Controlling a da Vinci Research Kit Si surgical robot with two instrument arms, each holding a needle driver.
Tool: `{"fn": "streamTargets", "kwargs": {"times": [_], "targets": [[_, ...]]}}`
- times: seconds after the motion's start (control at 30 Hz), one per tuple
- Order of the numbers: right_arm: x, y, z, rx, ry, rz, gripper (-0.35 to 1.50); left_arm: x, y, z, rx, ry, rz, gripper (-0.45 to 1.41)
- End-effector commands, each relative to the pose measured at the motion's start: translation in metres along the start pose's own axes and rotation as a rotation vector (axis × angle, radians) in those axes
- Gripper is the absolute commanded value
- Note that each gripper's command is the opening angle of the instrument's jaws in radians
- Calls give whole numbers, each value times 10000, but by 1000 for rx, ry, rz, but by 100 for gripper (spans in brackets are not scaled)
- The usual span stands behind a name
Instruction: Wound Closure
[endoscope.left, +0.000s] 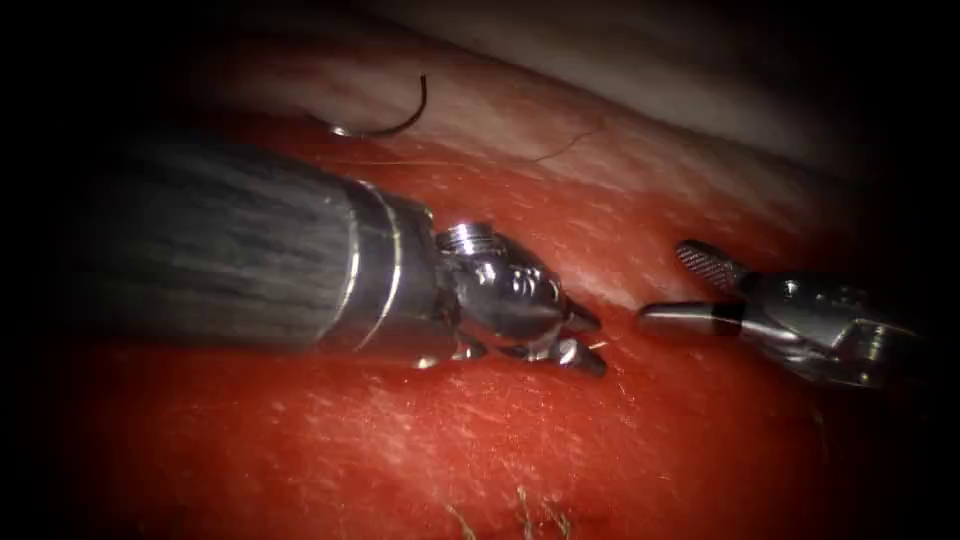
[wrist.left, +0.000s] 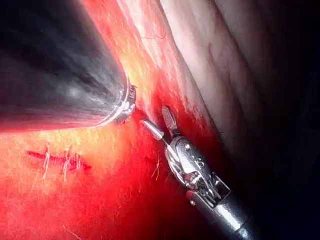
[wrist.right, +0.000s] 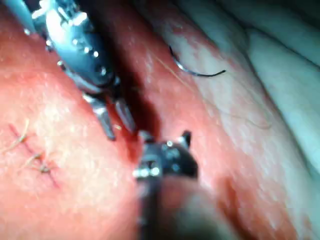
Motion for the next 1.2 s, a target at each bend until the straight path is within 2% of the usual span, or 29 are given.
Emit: {"fn": "streamTargets", "kwargs": {"times": [0.03, 0.23, 0.3, 0.33, 0.37, 0.47, 0.57, 0.67, 0.77, 0.97, 1.2], "targets": [[3, -3, 9, 2, 4, 0, 141, 5, 0, -1, -24, 31, 15, -35], [2, -4, 9, 5, 2, -1, 141, 12, -5, -23, -35, 107, -18, -35], [1, -7, 11, 11, 3, -1, 141, 12, -13, -33, -5, 174, -94, -35], [0, -12, 14, 25, 9, -1, 140, 13, -24, -44, 15, 247, -155, -35], [-2, -16, 17, 38, 11, -2, 140, 13, -30, -49, 24, 262, -172, -35], [-7, -27, 24, 70, 27, -4, 135, 7, -47, -61, 47, 263, -179, -35], [-10, -40, 39, 103, 77, -7, 130, -10, -65, -61, 49, 261, -172, -35], [-5, -55, 61, 109, 121, -7, 130, -18, -82, -67, 48, 260, -170, -35], [0, -68, 75, 113, 126, -4, 130, -21, -88, -74, 43, 260, -171, -35], [17, -102, 117, 145, 140, -1, 130, -18, -81, -77, 48, 260, -178, -35], [23, -110, 144, 124, 146, 1, 131, -10, -72, -87, 43, 267, -177, -35]]}}
